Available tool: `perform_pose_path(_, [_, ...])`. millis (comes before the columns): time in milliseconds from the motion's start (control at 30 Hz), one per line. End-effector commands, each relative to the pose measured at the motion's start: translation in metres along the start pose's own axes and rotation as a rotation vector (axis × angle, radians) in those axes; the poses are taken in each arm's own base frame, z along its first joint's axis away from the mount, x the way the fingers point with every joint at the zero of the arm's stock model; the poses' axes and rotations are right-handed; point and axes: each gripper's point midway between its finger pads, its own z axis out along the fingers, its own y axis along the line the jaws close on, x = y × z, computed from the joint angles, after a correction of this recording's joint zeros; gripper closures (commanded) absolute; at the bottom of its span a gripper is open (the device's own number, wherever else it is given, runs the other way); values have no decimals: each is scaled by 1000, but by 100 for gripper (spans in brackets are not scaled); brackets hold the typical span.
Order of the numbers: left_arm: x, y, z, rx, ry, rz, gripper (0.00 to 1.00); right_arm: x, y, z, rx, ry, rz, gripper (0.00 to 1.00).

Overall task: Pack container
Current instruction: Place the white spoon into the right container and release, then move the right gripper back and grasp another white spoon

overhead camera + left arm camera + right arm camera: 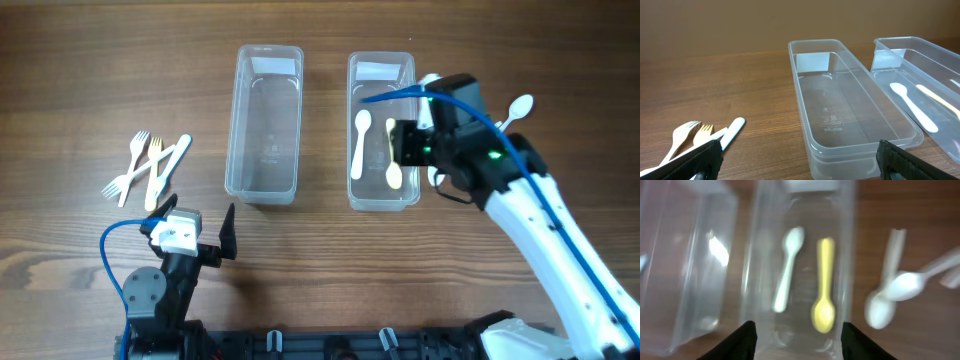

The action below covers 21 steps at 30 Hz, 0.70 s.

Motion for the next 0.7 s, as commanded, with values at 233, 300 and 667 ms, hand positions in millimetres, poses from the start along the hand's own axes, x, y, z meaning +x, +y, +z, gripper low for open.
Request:
perform_pose_path(233, [1, -2, 1, 11, -6, 22, 0, -31, -163, -68, 516, -223, 452, 29])
perform_pose_path(300, [1, -2, 1, 11, -6, 22, 0, -34, -182, -70, 522, -235, 501, 28])
perform_pose_path(667, [1, -2, 1, 11, -6, 22, 0, -18, -225, 4, 526, -43, 594, 30])
